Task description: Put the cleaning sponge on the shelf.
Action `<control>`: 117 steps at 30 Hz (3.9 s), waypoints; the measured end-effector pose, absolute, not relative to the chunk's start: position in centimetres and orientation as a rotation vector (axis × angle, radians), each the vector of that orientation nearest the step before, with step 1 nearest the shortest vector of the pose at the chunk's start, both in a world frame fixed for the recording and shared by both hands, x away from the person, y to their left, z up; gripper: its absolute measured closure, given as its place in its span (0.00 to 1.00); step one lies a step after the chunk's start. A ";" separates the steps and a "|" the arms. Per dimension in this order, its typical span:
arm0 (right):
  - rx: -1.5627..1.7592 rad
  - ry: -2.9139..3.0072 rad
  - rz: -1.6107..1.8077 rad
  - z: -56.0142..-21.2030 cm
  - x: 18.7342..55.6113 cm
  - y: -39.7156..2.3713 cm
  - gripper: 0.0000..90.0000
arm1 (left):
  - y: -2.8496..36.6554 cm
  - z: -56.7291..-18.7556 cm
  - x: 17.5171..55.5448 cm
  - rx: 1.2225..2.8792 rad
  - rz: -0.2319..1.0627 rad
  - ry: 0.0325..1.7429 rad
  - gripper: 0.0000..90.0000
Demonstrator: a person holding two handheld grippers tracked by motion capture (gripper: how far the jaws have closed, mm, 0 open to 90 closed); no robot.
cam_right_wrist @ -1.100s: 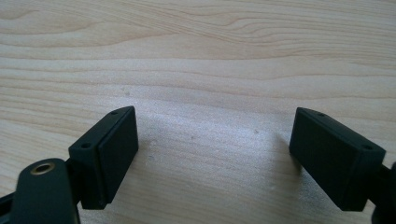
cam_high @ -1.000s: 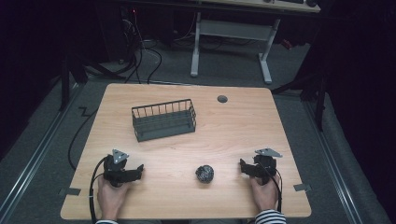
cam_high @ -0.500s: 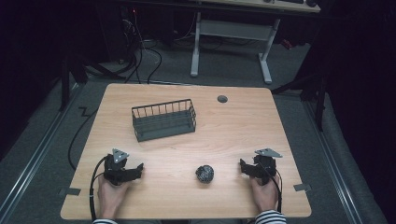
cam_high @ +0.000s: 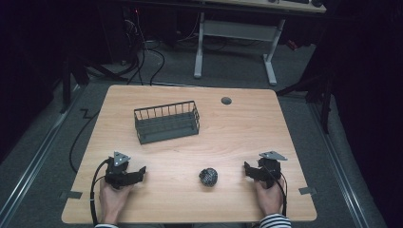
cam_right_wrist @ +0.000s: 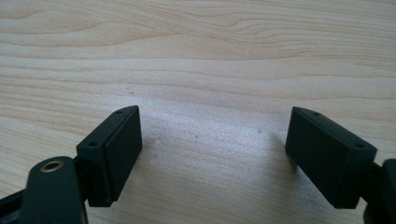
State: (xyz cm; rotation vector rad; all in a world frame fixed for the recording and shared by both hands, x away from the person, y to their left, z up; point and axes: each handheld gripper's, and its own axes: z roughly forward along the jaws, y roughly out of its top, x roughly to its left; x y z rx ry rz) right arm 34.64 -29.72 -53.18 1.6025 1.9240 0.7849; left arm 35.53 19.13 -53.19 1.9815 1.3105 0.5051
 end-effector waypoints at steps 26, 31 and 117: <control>1.590 1.932 0.797 -53.2 34.5 -29.6 0.24 | 18.9 -47.2 37.3 1.917 0.430 1.288 0.23; 1.590 1.932 0.797 -53.2 34.5 -29.6 0.24 | 19.2 -45.8 38.0 1.910 0.422 1.291 0.23; 1.572 1.954 0.806 -53.2 34.3 -29.4 0.24 | 18.4 -44.5 46.2 1.853 0.435 1.463 0.87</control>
